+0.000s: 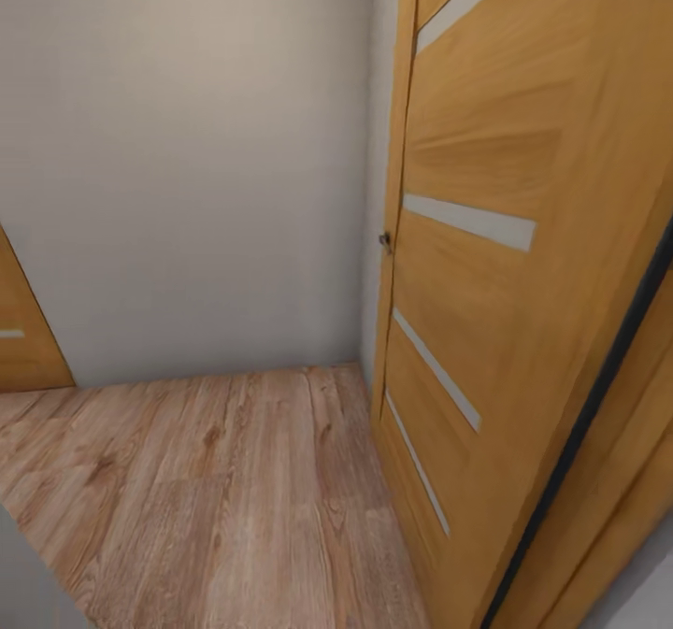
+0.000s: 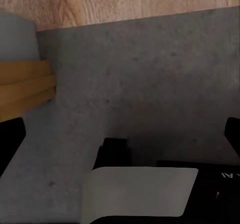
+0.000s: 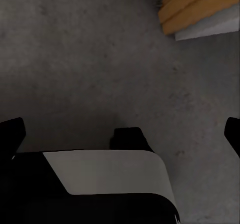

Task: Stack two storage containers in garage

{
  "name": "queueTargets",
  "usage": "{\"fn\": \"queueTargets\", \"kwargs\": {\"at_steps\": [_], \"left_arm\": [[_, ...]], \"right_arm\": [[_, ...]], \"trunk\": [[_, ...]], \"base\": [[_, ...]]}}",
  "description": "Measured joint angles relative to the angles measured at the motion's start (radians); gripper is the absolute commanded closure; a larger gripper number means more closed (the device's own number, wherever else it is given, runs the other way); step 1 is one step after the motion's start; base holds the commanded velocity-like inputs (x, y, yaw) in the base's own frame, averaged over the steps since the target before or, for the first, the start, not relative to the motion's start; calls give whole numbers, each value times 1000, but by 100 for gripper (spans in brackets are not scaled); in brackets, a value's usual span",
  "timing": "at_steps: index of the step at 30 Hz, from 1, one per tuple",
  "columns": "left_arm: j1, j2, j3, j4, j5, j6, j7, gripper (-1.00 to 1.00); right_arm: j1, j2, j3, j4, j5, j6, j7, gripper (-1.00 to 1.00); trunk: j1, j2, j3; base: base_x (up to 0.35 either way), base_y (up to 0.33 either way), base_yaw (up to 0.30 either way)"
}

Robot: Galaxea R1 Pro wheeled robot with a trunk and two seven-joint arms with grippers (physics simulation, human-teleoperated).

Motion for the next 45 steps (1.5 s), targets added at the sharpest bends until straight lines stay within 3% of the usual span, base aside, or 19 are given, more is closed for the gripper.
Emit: {"fn": "queueTargets", "kwargs": {"at_steps": [23,39,45], "left_arm": [[0,-1,0,0,0,1,1,-100],[0,-3,0,0,0,3,0,-100],[0,-4,0,0,0,1,1,-100]], "right_arm": [[0,-1,0,0,0,-1,1,-100],[0,-2,0,0,0,-3,2,-100],[0,-2,0,0,0,-3,2,-100]], "trunk": [[0,0,0],[-1,0,0],[0,0,0]], "base": [[26,0,271],[308,0,18],[85,0,0]]}}
